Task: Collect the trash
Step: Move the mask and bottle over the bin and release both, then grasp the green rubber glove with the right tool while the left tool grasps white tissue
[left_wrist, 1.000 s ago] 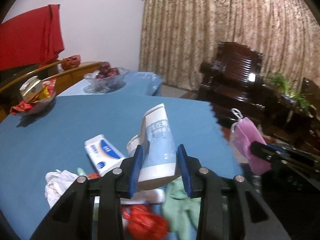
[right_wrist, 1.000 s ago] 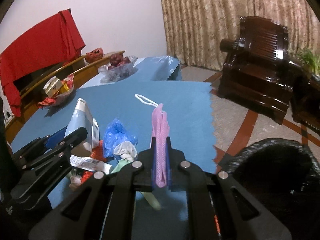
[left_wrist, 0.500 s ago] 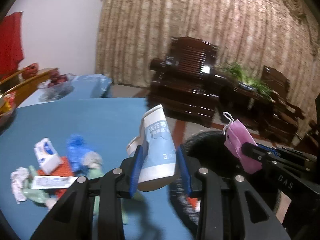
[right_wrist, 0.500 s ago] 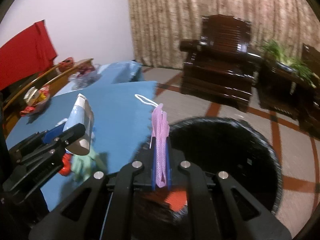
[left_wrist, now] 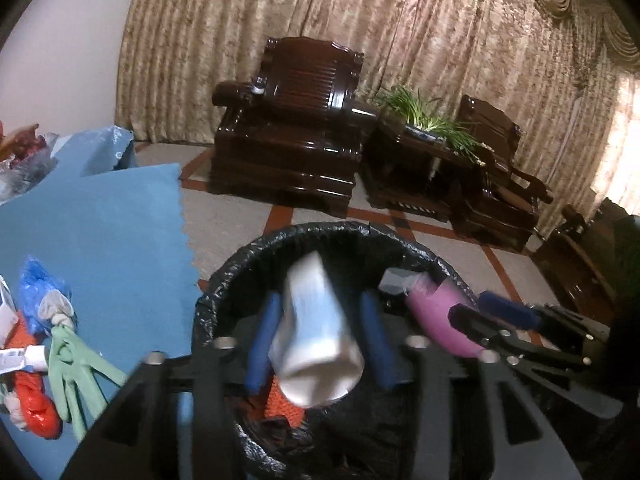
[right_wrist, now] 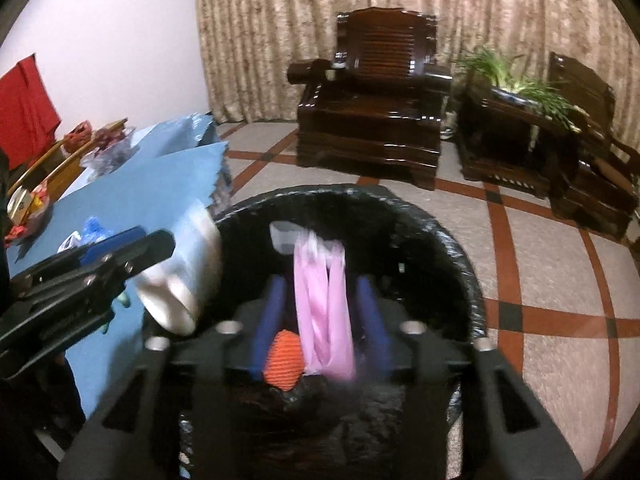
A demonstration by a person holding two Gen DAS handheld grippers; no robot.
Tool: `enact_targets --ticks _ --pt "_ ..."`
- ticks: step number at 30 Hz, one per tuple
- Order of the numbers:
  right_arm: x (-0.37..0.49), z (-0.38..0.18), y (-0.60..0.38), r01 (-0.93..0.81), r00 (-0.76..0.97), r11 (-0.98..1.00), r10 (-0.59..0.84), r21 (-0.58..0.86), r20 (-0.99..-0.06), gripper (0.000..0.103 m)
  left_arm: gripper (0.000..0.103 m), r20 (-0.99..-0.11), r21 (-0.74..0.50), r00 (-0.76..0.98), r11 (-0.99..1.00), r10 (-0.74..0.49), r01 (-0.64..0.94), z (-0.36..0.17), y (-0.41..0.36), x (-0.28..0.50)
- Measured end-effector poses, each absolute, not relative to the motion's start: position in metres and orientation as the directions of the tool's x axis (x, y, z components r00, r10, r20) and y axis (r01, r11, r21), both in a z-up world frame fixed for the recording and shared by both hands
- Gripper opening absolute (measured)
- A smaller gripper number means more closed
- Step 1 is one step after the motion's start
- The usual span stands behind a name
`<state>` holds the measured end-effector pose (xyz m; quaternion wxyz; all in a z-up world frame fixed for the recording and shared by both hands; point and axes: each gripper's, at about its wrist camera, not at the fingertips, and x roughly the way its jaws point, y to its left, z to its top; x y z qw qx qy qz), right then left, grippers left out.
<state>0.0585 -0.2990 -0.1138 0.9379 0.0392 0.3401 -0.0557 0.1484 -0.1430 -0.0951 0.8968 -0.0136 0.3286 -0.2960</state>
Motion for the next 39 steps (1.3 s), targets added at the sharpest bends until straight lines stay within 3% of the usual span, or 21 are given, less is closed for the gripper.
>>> enact_targets --ticks 1,5,7,9,14,22,39 --pt "0.058 -0.114 -0.299 0.133 0.763 0.991 -0.08 0.035 -0.642 0.054 0.061 -0.581 -0.219 0.61 0.825 -0.539 0.521 -0.095 -0.142 0.149" --pt "0.045 -0.117 -0.308 0.168 0.776 0.985 -0.114 0.03 -0.621 0.077 0.07 -0.583 -0.207 0.626 0.839 -0.519 0.503 -0.094 -0.133 0.147" --pt "0.042 -0.116 -0.31 0.179 0.785 0.983 -0.114 0.045 -0.609 0.096 0.077 -0.578 -0.193 0.646 0.853 -0.497 0.484 -0.092 -0.124 0.145" --pt "0.042 -0.112 -0.318 0.172 0.792 0.983 -0.097 0.068 -0.603 0.096 0.088 -0.572 -0.173 0.678 0.876 -0.462 0.45 -0.089 -0.112 0.144" --pt "0.038 -0.102 -0.321 0.128 0.81 0.987 -0.049 0.095 -0.585 0.097 0.096 -0.559 -0.151 0.735 0.918 -0.384 0.366 -0.082 -0.074 0.142" --pt "0.049 -0.092 -0.3 0.005 0.815 0.993 0.062 0.115 -0.576 0.097 0.097 -0.543 -0.112 0.804 0.97 -0.241 0.215 -0.077 -0.005 0.136" --pt "0.096 -0.093 -0.136 -0.221 0.777 0.971 0.23 0.087 -0.586 0.097 0.096 -0.549 -0.032 0.833 0.995 0.062 -0.095 -0.097 0.142 0.113"
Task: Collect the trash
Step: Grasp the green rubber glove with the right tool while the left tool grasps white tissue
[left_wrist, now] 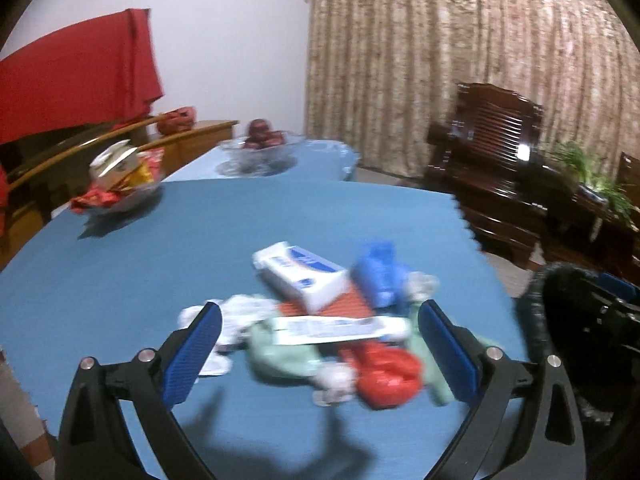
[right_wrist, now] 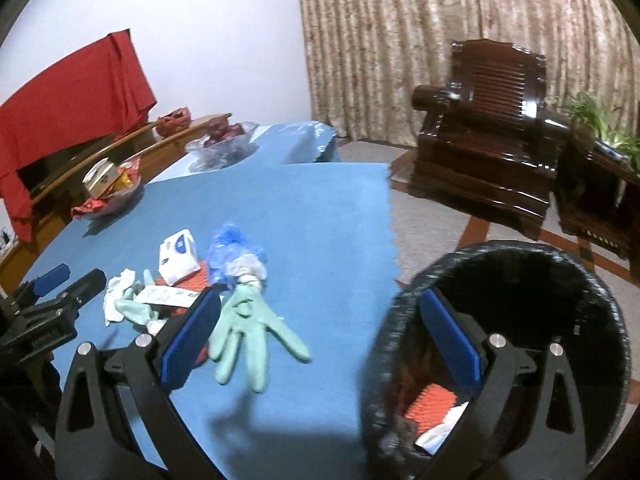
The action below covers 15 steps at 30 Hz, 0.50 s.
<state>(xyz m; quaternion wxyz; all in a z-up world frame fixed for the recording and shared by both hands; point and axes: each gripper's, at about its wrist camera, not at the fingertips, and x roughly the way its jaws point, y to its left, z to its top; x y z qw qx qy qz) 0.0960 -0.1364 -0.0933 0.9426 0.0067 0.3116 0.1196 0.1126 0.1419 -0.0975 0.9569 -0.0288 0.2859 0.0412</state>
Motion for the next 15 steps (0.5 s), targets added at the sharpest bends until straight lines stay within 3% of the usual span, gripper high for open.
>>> enact_targets --ticks 15 --pt "0.135 -0.132 -0.062 -0.308 0.73 0.951 0.26 0.035 -0.632 0.097 0.085 -0.621 -0.002 0.751 0.958 0.224 -0.287 -0.15 0.238 0.125"
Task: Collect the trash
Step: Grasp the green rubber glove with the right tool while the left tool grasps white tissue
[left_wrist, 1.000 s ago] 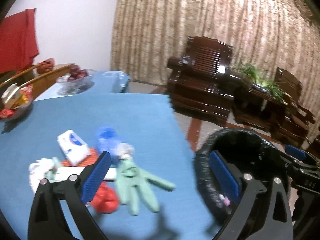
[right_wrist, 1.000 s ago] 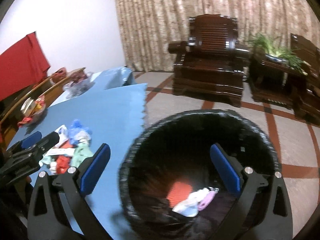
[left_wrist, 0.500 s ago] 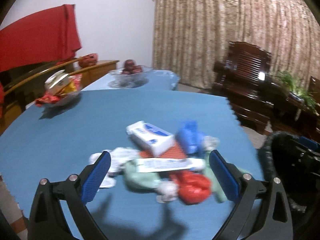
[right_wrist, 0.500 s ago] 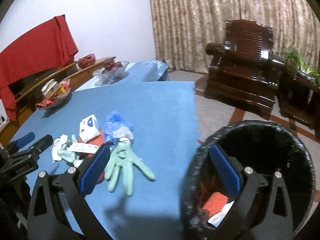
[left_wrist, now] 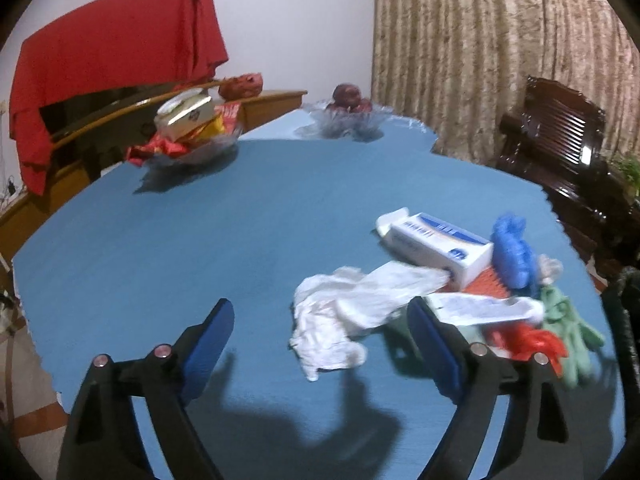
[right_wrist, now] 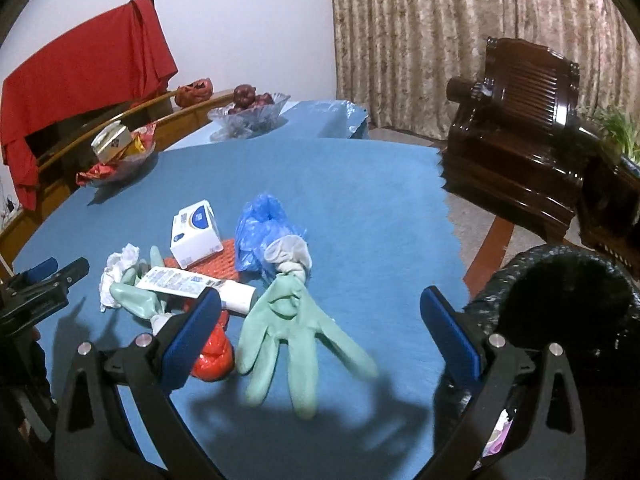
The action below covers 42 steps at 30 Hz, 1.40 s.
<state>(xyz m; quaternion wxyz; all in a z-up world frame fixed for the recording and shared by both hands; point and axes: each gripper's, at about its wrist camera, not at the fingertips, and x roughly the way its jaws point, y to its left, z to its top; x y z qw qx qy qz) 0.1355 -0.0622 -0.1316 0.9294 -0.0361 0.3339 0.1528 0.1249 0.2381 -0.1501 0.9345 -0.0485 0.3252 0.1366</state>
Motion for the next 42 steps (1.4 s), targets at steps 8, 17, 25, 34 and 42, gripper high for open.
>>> enact_targets --ticks 8,17,25,34,42 --pt "0.165 -0.162 -0.045 -0.327 0.681 0.945 0.255 0.027 -0.687 0.079 0.083 -0.664 -0.018 0.715 0.952 0.217 -0.305 -0.179 0.255 0.141" --pt "0.196 -0.197 -0.032 -0.34 0.61 0.94 0.244 0.029 -0.754 0.075 0.078 -0.721 -0.04 0.671 0.957 0.173 -0.289 -0.202 0.259 0.159" --pt "0.206 -0.206 -0.022 -0.394 0.553 0.918 0.276 0.045 -0.786 0.03 0.053 -0.755 -0.055 0.64 0.959 0.142 -0.278 -0.211 0.261 0.165" --pt "0.199 -0.204 -0.015 -0.384 0.569 0.922 0.285 0.058 -0.771 0.012 0.015 -0.743 -0.08 0.659 0.962 0.118 -0.262 -0.206 0.255 0.158" --pt "0.185 -0.18 -0.033 -0.368 0.626 0.926 0.316 0.086 -0.713 0.011 0.014 -0.675 -0.093 0.725 0.958 0.14 -0.272 -0.168 0.25 0.137"
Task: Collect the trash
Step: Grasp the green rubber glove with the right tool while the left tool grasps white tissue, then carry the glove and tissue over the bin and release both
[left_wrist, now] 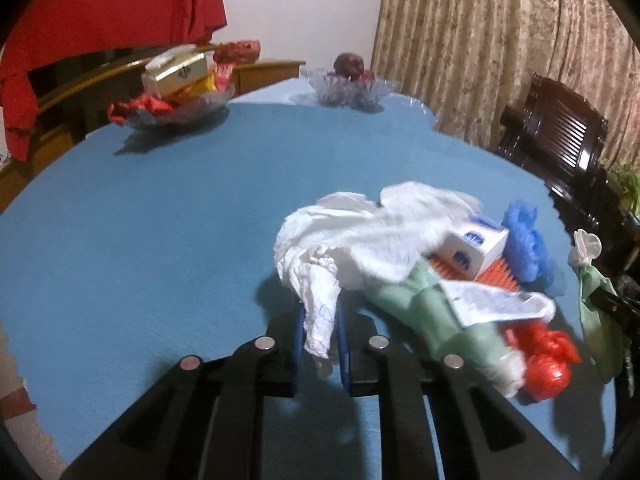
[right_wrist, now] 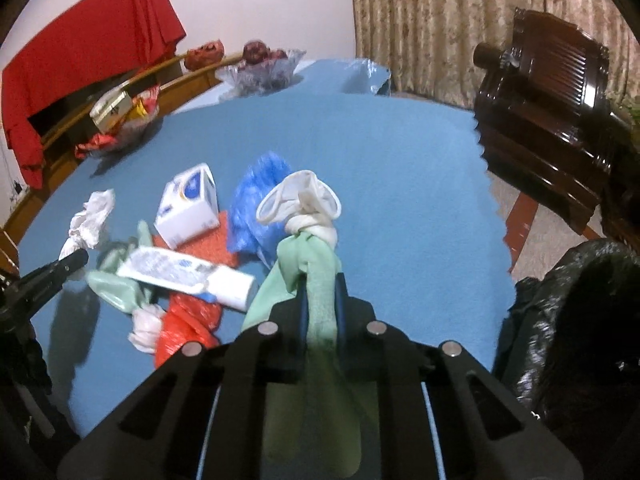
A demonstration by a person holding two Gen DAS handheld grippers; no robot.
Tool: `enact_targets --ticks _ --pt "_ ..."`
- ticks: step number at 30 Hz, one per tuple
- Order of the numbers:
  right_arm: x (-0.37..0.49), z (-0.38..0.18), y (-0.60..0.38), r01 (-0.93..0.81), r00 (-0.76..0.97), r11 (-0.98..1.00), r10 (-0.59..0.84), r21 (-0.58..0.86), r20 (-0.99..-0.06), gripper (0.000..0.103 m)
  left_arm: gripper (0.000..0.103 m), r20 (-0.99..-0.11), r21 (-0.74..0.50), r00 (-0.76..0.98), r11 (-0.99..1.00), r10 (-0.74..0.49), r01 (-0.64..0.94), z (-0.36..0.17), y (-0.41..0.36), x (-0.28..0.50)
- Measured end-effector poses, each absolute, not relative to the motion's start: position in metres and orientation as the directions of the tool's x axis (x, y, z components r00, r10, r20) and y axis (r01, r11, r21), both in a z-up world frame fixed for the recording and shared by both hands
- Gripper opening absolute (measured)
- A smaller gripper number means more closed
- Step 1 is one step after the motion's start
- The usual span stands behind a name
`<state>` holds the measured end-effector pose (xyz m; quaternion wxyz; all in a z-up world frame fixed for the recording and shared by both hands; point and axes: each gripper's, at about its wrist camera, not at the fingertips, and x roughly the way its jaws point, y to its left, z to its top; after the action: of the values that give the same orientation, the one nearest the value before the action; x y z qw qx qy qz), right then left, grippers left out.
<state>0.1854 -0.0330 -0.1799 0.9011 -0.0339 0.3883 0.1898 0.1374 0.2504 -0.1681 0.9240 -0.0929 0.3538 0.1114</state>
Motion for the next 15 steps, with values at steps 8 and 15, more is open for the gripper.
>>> enact_targets --ticks 8,15 --pt "0.174 -0.154 -0.046 -0.367 0.666 0.925 0.338 0.102 -0.665 0.011 0.014 -0.636 -0.11 0.765 0.97 0.1 -0.218 -0.135 0.227 0.127" --pt "0.159 -0.129 -0.054 -0.357 0.692 0.928 0.341 0.11 -0.636 0.011 0.014 -0.604 -0.121 0.797 0.986 0.018 -0.114 -0.108 0.19 0.121"
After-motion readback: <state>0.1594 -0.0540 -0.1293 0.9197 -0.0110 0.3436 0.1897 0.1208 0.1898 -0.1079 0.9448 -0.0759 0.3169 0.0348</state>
